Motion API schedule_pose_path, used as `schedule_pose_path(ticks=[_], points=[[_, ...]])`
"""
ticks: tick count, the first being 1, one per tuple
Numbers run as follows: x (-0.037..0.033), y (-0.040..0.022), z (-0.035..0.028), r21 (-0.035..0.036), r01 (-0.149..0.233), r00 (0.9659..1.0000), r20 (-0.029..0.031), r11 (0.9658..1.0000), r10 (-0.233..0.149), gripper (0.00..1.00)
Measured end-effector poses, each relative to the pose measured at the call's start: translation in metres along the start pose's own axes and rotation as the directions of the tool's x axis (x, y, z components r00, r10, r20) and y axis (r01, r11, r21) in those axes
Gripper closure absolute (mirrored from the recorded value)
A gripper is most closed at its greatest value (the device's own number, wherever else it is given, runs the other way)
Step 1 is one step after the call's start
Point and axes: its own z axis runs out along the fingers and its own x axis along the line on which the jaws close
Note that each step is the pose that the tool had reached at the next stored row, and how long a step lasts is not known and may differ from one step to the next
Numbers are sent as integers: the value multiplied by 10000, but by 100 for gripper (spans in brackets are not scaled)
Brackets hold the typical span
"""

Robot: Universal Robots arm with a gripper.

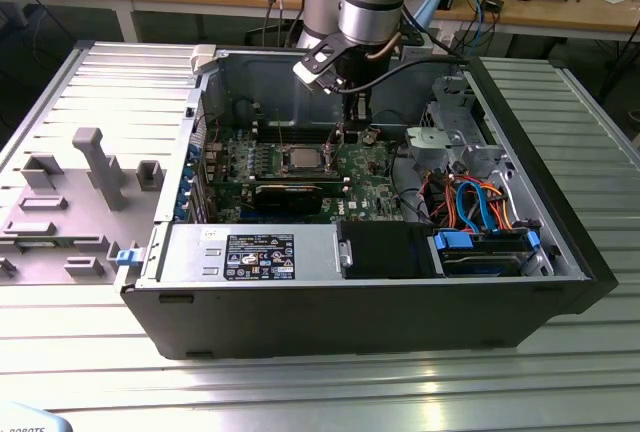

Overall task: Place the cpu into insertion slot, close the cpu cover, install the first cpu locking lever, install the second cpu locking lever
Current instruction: 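Close the cpu cover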

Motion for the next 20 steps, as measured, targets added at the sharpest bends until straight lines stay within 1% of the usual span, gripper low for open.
schedule_pose_path(ticks=[20], points=[[-1, -39, 4, -1, 18, 10000, -1, 10000, -18, 89]])
